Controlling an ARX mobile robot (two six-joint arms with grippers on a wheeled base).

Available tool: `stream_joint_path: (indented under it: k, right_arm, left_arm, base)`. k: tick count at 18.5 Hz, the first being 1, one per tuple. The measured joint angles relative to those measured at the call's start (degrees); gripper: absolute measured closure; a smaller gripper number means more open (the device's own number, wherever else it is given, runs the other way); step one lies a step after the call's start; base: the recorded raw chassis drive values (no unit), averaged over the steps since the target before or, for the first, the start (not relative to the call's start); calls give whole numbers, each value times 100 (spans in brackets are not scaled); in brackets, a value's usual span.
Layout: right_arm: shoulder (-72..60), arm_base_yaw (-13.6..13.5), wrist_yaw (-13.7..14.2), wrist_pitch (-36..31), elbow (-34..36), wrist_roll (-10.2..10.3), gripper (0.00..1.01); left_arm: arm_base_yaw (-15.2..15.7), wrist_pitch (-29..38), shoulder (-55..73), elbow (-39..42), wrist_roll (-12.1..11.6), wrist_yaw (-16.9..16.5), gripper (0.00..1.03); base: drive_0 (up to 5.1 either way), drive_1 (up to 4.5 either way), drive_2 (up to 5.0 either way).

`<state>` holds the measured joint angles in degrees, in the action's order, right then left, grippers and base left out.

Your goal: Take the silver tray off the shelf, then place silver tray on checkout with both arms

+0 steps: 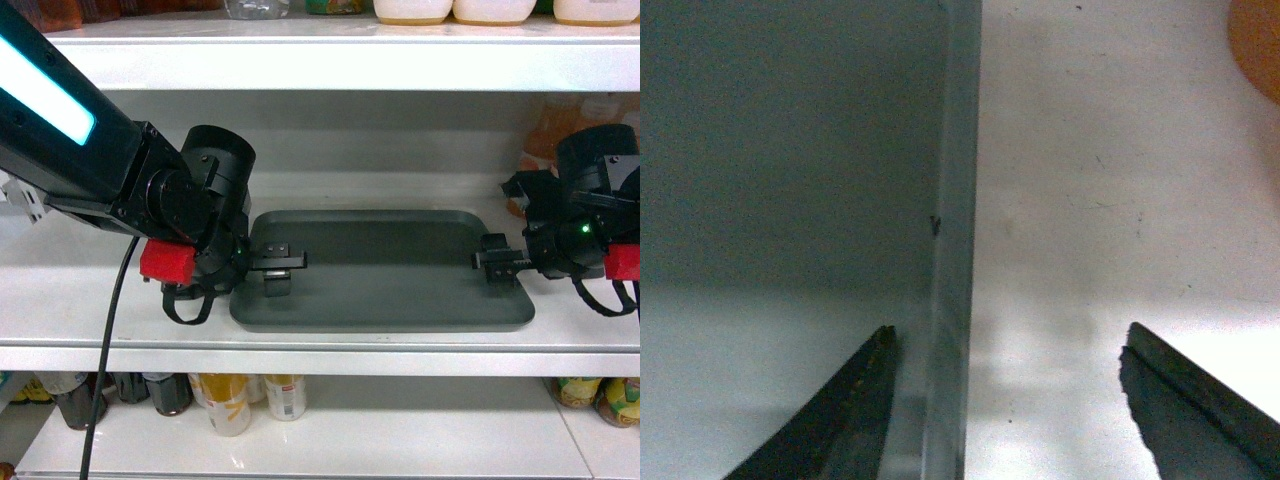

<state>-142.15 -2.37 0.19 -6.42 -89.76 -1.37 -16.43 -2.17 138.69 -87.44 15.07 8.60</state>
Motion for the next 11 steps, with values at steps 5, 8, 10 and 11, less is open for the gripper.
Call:
stream_joint_path:
  k: [5, 8, 10, 11]
  right_arm:
    - [0, -72, -50, -105, 142, -22, 70]
    - [168, -87, -155, -483, 603, 177, 97]
    - [321, -87, -192, -791, 964, 358, 97]
    - [400, -87, -227, -960, 1156, 420, 97]
  left_arm:
    - [-9, 98, -24, 197, 208, -7, 72]
    - [94, 586, -254, 802, 457, -275, 100]
    - [87, 879, -439, 1191, 549, -332, 100]
    - [81, 1027, -542, 1394, 581, -334, 100]
  base:
    - [0, 0, 0]
    - [0, 0, 0]
    - [0, 0, 0]
    - [0, 0, 0]
